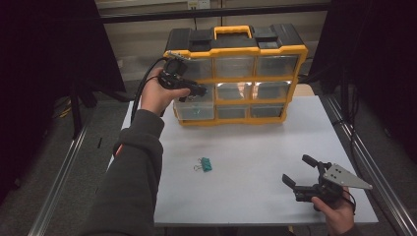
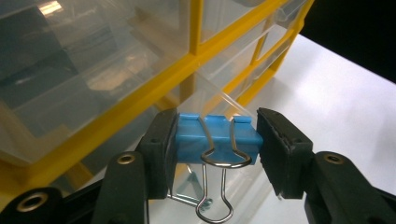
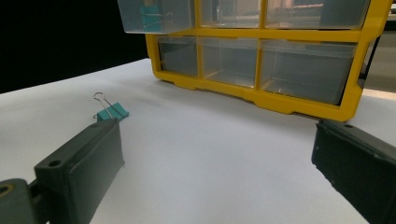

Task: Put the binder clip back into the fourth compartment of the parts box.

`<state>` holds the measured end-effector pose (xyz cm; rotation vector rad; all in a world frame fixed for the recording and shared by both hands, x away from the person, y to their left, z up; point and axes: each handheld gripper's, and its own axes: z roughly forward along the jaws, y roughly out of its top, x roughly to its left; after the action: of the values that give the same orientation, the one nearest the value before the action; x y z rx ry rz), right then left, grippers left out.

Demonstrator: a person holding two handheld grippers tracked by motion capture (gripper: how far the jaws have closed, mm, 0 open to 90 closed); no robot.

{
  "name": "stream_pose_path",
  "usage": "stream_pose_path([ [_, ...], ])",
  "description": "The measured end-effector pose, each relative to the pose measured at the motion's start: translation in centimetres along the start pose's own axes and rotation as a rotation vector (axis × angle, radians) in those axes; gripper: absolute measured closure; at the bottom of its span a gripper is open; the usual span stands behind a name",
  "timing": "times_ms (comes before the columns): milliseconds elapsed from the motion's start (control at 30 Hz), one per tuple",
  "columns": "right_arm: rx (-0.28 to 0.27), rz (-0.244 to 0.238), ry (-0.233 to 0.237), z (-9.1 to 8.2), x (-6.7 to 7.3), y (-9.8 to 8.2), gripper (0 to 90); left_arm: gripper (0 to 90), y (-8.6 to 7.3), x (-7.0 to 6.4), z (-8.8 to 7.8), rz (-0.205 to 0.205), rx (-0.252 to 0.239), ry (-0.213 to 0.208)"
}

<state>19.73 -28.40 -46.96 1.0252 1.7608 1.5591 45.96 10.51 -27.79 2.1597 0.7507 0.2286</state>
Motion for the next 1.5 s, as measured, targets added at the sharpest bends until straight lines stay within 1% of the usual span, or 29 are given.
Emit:
stream_pose_path([
  [33, -0.004, 0.006, 0.0, 0.0, 0.0, 0.0, 1.2, 50.2, -0.1, 0.2, 0.3, 0.0, -0.01, -0.003],
  [133, 0.001, -0.002, 0.004, 0.0, -0.1, 0.0, 1.2, 50.1, -0.1, 0.2, 0.6, -0.004, -0.012, -0.006],
  [167, 0.001, -0.001, 0.001, 0.0, -0.1, 0.0, 1.3, 50.1, -0.2, 0.3, 0.7, 0.016, -0.008, -0.008],
  [233, 0.002, -0.001, 0.0, 0.0, -0.1, 0.0, 1.2, 49.8, -0.3, 0.2, 1.0, 0.014, -0.026, -0.005],
  [267, 0.003, 0.001, -0.001, 0.0, -0.1, -0.1, 1.2, 47.4, -0.3, 0.3, 1.0, 0.019, -0.039, -0.01],
  [300, 0.003, 0.001, -0.001, 0.0, -0.1, -0.1, 1.2, 42.7, -0.3, 0.2, 1.0, 0.013, -0.047, -0.011],
  [367, 0.003, 0.002, 0.0, 0.0, -0.1, -0.1, 1.2, 40.8, -0.2, 0.1, 0.8, 0.013, -0.058, -0.013],
  [400, 0.002, 0.002, 0.0, 0.0, -0.1, -0.1, 1.2, 37.5, -0.2, 0.1, 0.7, 0.011, -0.063, -0.018],
  [467, 0.002, 0.004, 0.002, 0.0, -0.1, -0.1, 1.2, 36.0, -0.3, -0.1, 0.2, 0.001, -0.074, -0.025],
  [567, 0.003, 0.002, -0.001, 0.0, -0.1, -0.1, 1.2, 31.3, -0.5, -0.5, -0.4, 0.004, -0.077, -0.047],
  [600, 0.004, 0.0, -0.001, -0.1, -0.1, -0.1, 1.2, 29.7, -0.7, -0.7, -0.5, 0.001, -0.084, -0.068],
  [667, 0.004, -0.002, 0.001, 0.0, -0.1, -0.1, 1.2, 27.4, -0.9, -1.0, -1.0, 0.009, -0.094, -0.071],
  [700, 0.003, -0.007, 0.004, 0.0, -0.1, -0.1, 1.2, 25.8, -1.0, -1.1, -1.1, 0.007, -0.094, -0.079],
  [733, 0.005, -0.006, 0.005, 0.0, 0.0, 0.0, 1.2, 24.7, -1.1, -1.2, -1.4, 0.01, -0.076, -0.068],
  [767, 0.006, -0.005, 0.004, 0.0, 0.0, 0.0, 1.2, 24.5, -1.4, -1.2, -1.4, 0.004, -0.095, -0.084],
  [800, 0.005, -0.01, 0.005, 0.1, 0.0, 0.0, 1.2, 23.0, -1.5, -1.3, -1.7, 0.0, -0.092, -0.078],
  [967, 0.007, -0.008, 0.004, 0.1, 0.0, 0.0, 1.2, 21.1, -2.5, -1.8, -2.9, -0.006, -0.111, -0.098],
  [1000, 0.006, -0.009, 0.001, 0.1, 0.0, 0.0, 1.2, 21.1, -2.7, -2.0, -3.0, -0.004, -0.123, -0.11],
  [1033, 0.006, -0.006, 0.002, 0.1, 0.0, 0.0, 1.2, 20.8, -3.0, -2.1, -3.3, -0.001, -0.121, -0.105],
  [1167, 0.008, -0.011, 0.004, 0.1, 0.0, 0.0, 1.2, 19.0, -4.0, -2.8, -3.8, 0.009, -0.132, -0.113],
  [1200, 0.008, -0.01, 0.003, 0.1, 0.1, 0.0, 1.2, 19.0, -4.3, -2.9, -3.9, 0.011, -0.137, -0.121],
  [1233, 0.009, -0.012, 0.006, 0.1, 0.1, 0.0, 1.2, 19.0, -4.5, -3.2, -4.0, 0.014, -0.131, -0.113],
  [1267, 0.01, -0.012, 0.006, 0.1, 0.1, 0.0, 1.2, 18.7, -4.9, -3.4, -3.9, 0.018, -0.145, -0.127],
  [1333, 0.007, -0.008, 0.004, 0.1, 0.0, 0.0, 1.2, 18.1, -5.5, -3.7, -3.9, 0.019, -0.147, -0.137],
  [1367, 0.007, -0.008, 0.004, 0.1, 0.0, 0.0, 1.2, 18.1, -5.8, -3.9, -3.9, 0.021, -0.145, -0.134],
  [1400, 0.008, -0.01, 0.003, 0.1, 0.0, 0.0, 1.2, 17.8, -6.1, -4.0, -3.9, 0.016, -0.145, -0.129],
  [1433, 0.008, -0.011, 0.003, 0.1, 0.0, 0.0, 1.2, 17.6, -6.5, -4.2, -3.9, 0.009, -0.154, -0.14],
  [1467, 0.008, -0.012, 0.001, 0.0, 0.0, 0.0, 1.2, 16.9, -6.8, -4.4, -3.9, 0.012, -0.151, -0.14],
  [1500, 0.006, -0.006, -0.001, 0.0, 0.1, 0.1, 1.2, 16.1, -7.5, -4.7, -3.7, 0.027, -0.152, -0.143],
])
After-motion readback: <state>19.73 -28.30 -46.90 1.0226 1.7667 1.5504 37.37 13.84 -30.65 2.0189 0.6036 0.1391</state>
